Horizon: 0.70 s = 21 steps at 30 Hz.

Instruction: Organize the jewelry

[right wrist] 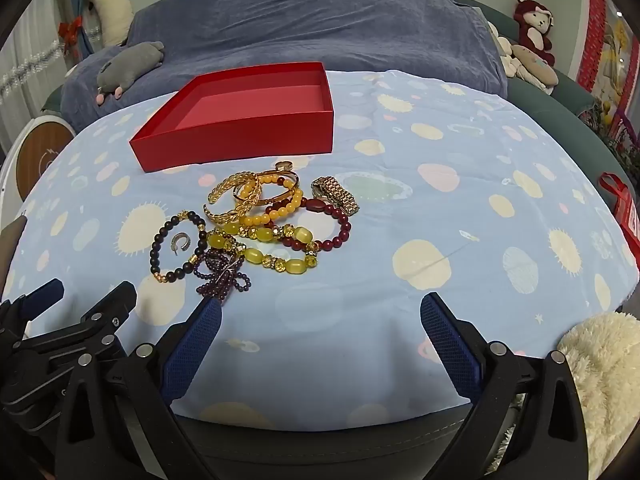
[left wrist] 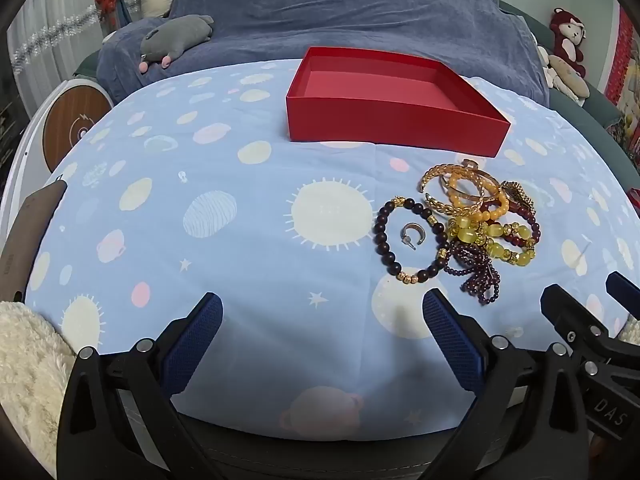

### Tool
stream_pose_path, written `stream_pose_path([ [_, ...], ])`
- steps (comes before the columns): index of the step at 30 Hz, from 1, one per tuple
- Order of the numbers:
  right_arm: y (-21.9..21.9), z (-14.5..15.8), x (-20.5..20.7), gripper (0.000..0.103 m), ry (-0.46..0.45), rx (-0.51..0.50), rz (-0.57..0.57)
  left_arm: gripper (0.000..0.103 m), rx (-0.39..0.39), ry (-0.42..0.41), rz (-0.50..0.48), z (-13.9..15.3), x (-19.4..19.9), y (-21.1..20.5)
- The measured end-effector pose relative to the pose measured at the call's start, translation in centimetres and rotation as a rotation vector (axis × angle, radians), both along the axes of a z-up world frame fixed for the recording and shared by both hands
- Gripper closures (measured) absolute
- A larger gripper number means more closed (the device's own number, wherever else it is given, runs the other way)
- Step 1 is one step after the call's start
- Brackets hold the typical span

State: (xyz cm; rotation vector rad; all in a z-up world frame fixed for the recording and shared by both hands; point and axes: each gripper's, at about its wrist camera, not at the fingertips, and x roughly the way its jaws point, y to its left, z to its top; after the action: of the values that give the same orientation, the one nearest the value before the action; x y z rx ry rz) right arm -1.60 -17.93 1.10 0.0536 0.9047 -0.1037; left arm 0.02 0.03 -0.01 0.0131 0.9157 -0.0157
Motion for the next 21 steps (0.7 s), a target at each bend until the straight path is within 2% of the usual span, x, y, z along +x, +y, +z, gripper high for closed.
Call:
stream_pose_path([
  [21, -0.01, 0.02, -0.09, 0.007, -0.005, 0.003, 0.001, 0.007, -0.006, -0.001, 0.0, 0.02, 0.0, 0.03],
])
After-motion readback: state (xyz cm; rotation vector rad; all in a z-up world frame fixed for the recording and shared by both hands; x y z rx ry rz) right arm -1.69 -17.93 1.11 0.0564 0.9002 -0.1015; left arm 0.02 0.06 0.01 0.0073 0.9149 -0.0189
